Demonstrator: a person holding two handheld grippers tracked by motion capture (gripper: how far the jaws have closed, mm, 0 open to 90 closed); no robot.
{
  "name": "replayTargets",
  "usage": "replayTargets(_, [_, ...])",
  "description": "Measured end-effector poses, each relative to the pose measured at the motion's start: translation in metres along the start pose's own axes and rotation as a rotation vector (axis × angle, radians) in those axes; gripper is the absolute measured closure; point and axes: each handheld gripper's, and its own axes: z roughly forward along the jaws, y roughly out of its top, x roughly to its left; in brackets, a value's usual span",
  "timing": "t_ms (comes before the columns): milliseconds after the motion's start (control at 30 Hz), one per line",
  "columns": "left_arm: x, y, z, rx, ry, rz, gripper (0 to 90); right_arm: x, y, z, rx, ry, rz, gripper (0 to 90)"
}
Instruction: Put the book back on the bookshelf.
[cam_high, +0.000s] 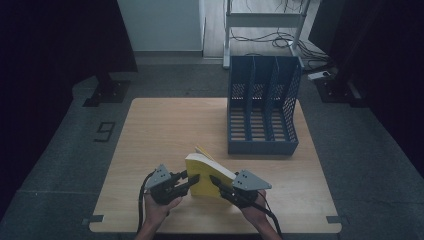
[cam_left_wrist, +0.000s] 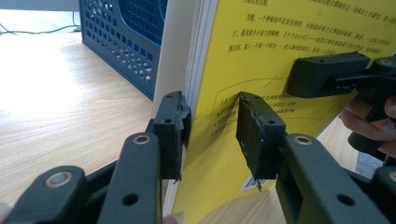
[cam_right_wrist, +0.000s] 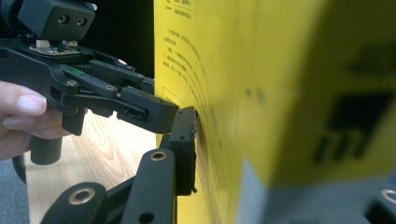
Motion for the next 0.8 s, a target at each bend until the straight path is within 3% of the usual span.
replayTargets(400, [0.004, 0.0, 0.0, -0.002, -0.016, -0.037, 59.0, 0.006, 0.001, 0.002, 0.002, -0.019, -0.036, 73.9])
replayTargets(800, [0.009, -0.002, -0.001, -0.009, 0.023, -0.074, 50.4, 0.011, 0.001, 0.002, -0.004, -0.037, -0.039, 74.8])
